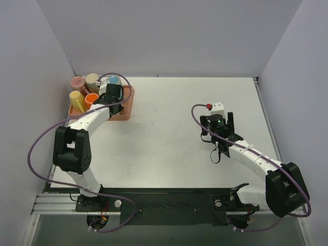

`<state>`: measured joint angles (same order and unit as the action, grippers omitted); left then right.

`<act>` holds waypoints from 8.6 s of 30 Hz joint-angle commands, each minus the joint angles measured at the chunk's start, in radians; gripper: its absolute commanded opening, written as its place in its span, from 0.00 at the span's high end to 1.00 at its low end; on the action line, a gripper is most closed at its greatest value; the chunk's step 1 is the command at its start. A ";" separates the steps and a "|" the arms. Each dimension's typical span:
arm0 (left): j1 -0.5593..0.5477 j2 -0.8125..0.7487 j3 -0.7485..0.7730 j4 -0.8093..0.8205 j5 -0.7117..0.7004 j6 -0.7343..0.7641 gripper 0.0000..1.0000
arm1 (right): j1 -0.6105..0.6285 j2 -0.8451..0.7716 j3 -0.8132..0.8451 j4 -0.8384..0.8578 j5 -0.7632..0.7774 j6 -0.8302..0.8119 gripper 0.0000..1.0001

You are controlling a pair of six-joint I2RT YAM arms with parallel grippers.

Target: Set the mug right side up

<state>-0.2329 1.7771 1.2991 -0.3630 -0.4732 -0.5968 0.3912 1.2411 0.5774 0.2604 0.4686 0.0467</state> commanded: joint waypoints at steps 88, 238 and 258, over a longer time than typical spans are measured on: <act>0.167 -0.485 0.043 -0.083 1.082 -0.251 1.00 | 0.865 0.817 0.630 1.163 0.240 -0.947 0.02; 0.247 -0.433 0.005 -0.074 1.045 0.023 1.00 | 0.549 -0.128 0.130 0.440 -0.329 -0.550 0.02; -0.002 -0.452 0.017 0.010 1.515 -0.373 1.00 | 0.586 -0.069 0.130 0.654 -0.397 -0.823 0.01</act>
<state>-0.1936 1.3636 1.3342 -0.5503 0.9085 -0.8173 0.9703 1.1919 0.7006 0.8284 0.0715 -0.7254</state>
